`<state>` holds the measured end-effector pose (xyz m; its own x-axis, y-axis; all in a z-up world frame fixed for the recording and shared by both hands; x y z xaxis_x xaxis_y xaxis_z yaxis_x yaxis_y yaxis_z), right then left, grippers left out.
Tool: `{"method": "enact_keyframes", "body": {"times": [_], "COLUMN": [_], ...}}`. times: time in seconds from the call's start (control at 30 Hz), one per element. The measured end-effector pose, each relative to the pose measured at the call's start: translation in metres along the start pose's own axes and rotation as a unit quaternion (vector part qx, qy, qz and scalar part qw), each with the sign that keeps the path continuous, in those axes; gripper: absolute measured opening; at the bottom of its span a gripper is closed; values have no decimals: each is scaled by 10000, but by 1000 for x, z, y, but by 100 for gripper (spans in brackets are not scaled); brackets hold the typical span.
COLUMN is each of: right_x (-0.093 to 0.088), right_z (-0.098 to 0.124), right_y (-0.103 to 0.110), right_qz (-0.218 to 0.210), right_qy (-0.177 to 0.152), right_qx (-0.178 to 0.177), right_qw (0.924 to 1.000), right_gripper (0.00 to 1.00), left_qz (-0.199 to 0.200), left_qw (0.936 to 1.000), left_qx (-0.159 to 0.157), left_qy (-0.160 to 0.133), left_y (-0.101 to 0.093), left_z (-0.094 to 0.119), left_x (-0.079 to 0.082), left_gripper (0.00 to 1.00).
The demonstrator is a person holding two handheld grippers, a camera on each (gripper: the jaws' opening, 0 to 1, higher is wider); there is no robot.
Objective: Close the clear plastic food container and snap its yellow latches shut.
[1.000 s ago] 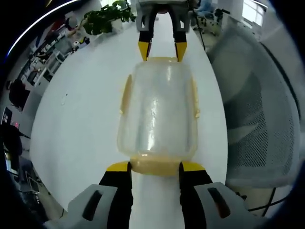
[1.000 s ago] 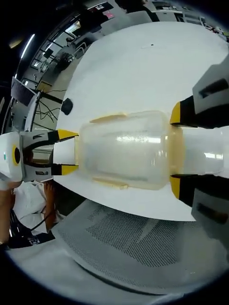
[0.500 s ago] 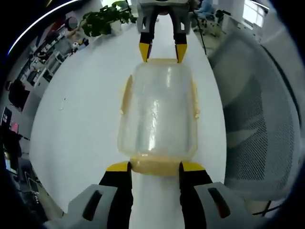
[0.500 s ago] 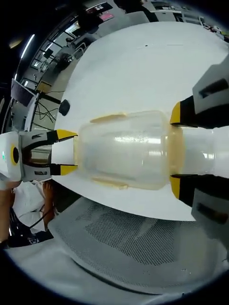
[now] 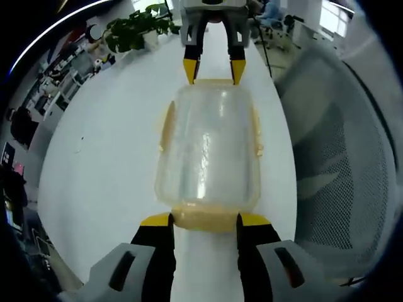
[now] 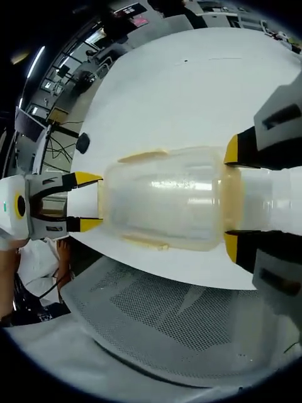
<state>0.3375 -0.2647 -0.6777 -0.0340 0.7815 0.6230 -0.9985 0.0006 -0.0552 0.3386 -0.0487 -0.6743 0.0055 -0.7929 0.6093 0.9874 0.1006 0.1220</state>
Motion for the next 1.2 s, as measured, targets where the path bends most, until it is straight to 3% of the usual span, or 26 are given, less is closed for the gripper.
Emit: {"method": "enact_keyframes", "body": {"times": [1.2], "right_x": [-37], "right_z": [26], "right_y": [-7], "right_qz": [43], "right_qy": [1], "right_qx": [112], "right_qw": [9999], "right_gripper": [35], "left_qz": [100], "left_qw": [9999], "left_qx": [-7], "left_qy": [-25], "left_y": [-3], "left_z": [-26], "left_x": [36], "left_gripper": [36]}}
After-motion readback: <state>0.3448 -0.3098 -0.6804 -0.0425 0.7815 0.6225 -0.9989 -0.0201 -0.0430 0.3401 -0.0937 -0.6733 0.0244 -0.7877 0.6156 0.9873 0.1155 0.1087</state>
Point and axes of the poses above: the point that each gripper's makers call its tool centre point, and the gripper's own axes: z roughly backward along the fingers, y roughly to its left, x roughly out of its top, the point moved 6 cm from there along z, roughly backward along the fingers, and after that the axes turned 12 degrees about -y, right-handed, at the moved point
